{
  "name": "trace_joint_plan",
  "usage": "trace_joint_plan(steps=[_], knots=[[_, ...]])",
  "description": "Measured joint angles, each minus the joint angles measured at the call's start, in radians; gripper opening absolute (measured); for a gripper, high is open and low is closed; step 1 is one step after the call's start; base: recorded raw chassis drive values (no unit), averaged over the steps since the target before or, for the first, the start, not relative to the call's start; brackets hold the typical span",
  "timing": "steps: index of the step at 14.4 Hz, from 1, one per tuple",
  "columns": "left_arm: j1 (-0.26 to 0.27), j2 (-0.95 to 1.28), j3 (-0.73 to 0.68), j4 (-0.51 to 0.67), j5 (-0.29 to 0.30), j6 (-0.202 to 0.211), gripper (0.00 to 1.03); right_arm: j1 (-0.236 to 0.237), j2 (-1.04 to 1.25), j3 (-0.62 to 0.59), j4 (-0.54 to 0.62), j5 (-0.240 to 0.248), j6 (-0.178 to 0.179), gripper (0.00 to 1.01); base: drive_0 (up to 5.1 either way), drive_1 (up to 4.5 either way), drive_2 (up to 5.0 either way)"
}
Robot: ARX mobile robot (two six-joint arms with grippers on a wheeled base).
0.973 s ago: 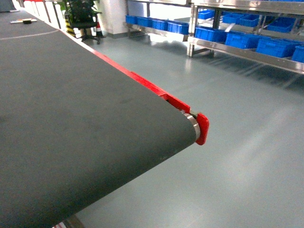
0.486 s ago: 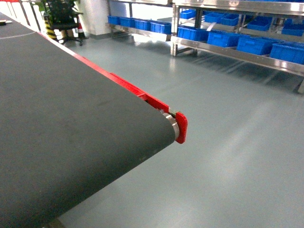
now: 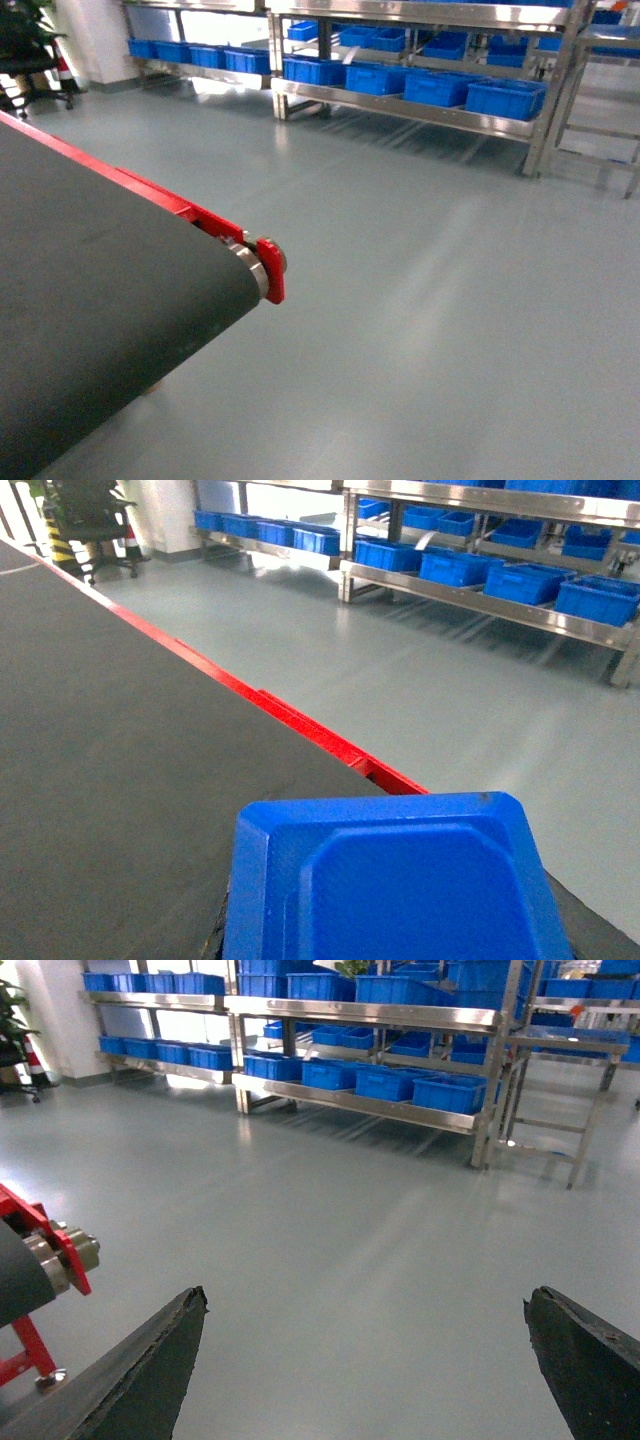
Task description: Pick blue part to blue bin on bottom shelf
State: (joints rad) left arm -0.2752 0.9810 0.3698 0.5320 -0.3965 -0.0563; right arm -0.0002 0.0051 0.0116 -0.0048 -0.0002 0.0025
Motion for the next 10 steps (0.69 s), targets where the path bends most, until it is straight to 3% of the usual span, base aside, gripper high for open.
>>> trace_joint_plan(steps=[10], knots=[[0.000, 0.000, 0.000, 0.000, 0.000, 0.000, 0.44, 0.000, 0.000, 0.000, 0.000, 0.000, 0.000, 0.98, -1.6, -1.60, -1.6]])
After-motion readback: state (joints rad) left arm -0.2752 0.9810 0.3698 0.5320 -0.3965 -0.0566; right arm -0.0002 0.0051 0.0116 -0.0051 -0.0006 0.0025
